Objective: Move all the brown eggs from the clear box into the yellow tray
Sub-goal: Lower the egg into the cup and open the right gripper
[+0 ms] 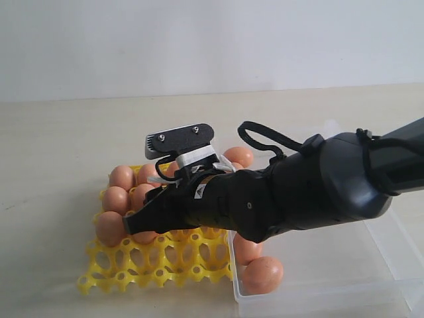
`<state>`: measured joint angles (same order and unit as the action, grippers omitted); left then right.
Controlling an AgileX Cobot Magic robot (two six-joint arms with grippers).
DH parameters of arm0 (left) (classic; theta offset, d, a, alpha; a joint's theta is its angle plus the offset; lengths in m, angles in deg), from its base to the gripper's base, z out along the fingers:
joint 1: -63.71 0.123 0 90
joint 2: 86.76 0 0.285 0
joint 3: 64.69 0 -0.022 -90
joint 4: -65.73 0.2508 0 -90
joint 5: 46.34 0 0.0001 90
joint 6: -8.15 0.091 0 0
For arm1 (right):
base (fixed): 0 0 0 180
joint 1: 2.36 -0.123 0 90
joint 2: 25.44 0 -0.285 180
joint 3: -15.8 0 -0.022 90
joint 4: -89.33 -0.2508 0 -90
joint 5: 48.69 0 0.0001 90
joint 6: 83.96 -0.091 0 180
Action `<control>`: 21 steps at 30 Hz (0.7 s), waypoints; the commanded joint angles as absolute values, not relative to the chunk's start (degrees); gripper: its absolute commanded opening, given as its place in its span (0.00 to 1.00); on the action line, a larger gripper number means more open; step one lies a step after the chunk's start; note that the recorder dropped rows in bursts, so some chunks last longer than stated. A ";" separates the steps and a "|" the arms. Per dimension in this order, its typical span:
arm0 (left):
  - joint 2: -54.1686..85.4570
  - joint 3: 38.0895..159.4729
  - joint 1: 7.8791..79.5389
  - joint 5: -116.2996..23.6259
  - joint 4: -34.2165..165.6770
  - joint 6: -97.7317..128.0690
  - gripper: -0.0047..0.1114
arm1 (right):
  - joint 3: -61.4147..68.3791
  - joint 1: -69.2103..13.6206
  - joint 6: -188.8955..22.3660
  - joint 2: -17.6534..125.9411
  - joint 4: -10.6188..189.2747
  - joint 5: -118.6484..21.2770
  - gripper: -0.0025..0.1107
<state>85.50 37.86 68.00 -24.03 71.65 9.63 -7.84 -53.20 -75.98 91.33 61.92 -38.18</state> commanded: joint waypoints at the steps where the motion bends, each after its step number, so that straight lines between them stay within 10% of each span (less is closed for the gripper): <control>1: 85.46 38.09 67.71 -24.55 71.63 9.45 0.04 | -7.35 -52.87 -74.30 91.16 61.92 -38.12 0.06; 10: 85.46 38.09 67.71 -24.55 71.63 9.45 0.04 | -7.35 -52.87 -73.08 91.16 61.92 -38.21 0.45; 21: 85.46 38.09 67.71 -24.55 71.63 9.45 0.04 | -7.35 -52.87 -73.08 91.16 61.47 -38.50 0.49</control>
